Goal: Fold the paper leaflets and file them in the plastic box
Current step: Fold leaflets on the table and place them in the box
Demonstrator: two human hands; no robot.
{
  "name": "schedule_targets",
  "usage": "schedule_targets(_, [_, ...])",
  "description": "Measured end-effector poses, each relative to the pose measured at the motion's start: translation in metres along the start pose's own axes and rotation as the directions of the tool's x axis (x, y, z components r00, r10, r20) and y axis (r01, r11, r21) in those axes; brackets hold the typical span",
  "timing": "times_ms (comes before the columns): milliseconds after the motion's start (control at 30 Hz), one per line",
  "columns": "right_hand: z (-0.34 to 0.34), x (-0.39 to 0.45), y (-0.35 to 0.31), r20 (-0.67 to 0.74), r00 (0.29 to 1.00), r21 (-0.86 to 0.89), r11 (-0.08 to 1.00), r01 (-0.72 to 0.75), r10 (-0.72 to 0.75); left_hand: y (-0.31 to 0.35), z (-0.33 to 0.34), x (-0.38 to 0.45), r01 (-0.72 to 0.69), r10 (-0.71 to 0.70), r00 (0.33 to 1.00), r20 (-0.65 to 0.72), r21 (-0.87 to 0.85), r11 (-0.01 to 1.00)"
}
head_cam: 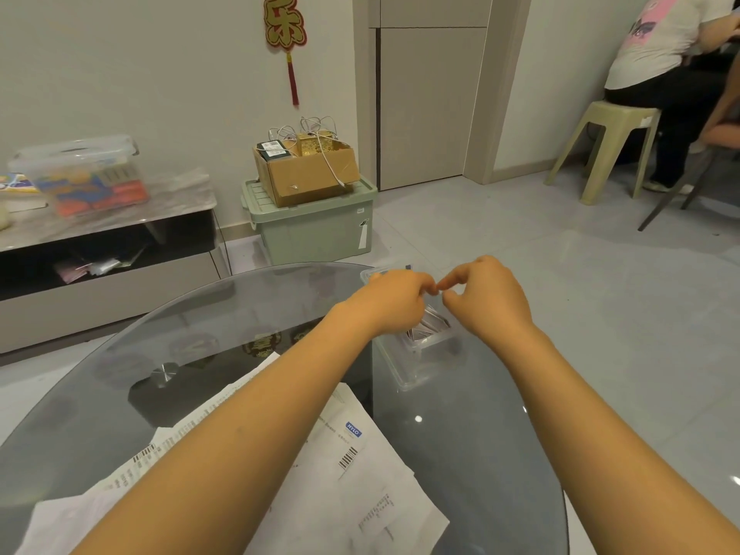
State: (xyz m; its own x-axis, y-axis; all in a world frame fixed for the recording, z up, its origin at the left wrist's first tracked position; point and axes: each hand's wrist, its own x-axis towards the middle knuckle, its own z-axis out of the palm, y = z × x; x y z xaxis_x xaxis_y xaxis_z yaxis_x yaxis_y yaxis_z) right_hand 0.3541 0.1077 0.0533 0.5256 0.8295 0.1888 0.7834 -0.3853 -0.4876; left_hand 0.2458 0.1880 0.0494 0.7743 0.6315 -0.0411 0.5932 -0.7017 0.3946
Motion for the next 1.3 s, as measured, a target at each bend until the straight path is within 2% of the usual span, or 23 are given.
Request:
schedule_targets(200, [-0.015,-0.031,-0.018,-0.081,0.985,0.122,0.980,0.159,-0.150,0.013,-0.014,-0.048,0.032,-0.029,0.980,-0.198,0.013,0.999])
schedule_targets(367, [-0.019,-0.082,-0.031,0.067,0.963,0.248,0.940,0.236,-0.259,0.021,-0.011,-0.128,0.143,-0.143,0.959,-0.245,-0.020,0.990])
schedule_targets(500, [-0.011,-0.118,-0.033,0.214,0.913,0.290,0.915,0.281,-0.348,0.024,0.008,-0.193,0.222,-0.226,0.940,-0.258,-0.044,0.974])
schedule_targets(667, [0.006,-0.149,-0.031,0.319,0.846,0.227,0.901,0.369,-0.427,0.023,0.031,-0.240,0.306,-0.311,0.932,-0.185,-0.056,0.950])
schedule_targets(900, [0.026,-0.168,-0.027,0.447,0.753,0.187,0.873,0.450,-0.483,0.009,0.048,-0.270,0.385,-0.368,0.921,-0.128,0.149,0.911])
schedule_targets(1033, [0.032,-0.174,-0.025,0.486,0.649,0.231,0.802,0.550,-0.585,-0.001,0.055,-0.282,0.437,-0.442,0.896,-0.037,0.242,0.866])
schedule_targets(1167, [0.039,-0.178,-0.023,0.552,0.546,0.227,0.744,0.629,-0.630,-0.007,0.062,-0.292,0.414,-0.438,0.894,0.098,0.196,0.889])
schedule_targets(1300, [0.047,-0.179,-0.022,0.574,0.531,0.134,0.712,0.689,-0.623,-0.013,0.063,-0.295,0.390,-0.401,0.914,0.068,0.132,0.911])
